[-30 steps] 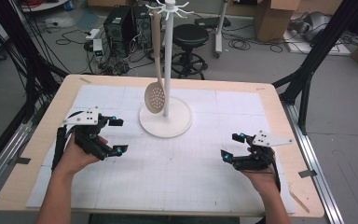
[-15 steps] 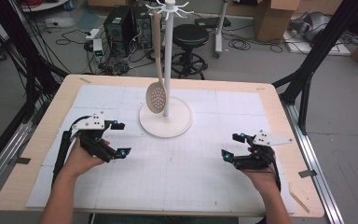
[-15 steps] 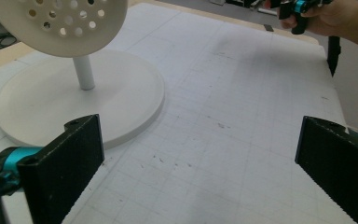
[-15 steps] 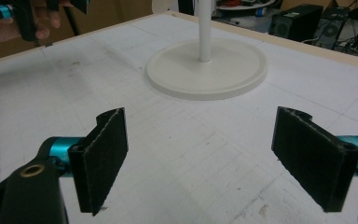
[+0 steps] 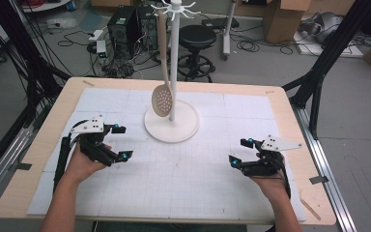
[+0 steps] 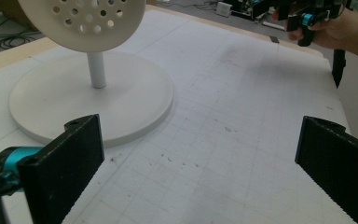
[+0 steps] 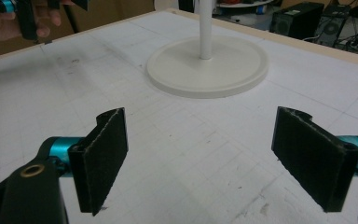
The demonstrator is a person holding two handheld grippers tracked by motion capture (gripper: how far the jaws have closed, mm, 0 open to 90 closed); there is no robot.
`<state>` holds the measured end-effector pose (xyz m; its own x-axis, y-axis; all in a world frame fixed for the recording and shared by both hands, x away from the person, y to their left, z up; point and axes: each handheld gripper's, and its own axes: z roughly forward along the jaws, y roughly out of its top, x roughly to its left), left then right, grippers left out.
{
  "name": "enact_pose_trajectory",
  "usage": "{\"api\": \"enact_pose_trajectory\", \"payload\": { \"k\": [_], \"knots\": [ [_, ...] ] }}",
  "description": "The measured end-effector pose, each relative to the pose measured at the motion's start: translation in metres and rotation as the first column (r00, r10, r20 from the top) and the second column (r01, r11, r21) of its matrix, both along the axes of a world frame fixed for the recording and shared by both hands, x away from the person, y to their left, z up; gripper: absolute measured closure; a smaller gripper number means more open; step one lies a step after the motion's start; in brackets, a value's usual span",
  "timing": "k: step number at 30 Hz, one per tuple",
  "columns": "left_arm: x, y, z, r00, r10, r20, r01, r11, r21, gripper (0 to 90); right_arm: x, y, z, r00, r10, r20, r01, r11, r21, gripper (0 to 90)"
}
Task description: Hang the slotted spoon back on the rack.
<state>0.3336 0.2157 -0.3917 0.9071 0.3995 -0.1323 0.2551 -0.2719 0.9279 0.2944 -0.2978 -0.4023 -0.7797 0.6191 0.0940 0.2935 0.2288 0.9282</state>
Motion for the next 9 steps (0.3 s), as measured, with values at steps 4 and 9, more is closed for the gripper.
{"api": "enact_pose_trajectory", "payload": {
  "k": [4,9],
  "knots": [
    [0.0004,-0.0012,-0.0006,1.0000,-0.006,0.001,0.006,1.0000,0.006,1.6,-0.0001,0.0002,0.0001,1.0000,0.003,-0.002,-0.003,1.0000,0.001,17.5],
    [0.0024,-0.0002,-0.0029,0.9999,0.009,-0.010,-0.009,0.9999,0.009,1.6,-0.0016,-0.0008,0.0006,1.0000,-0.002,-0.002,0.002,1.0000,0.001,17.5]
  ]
}}
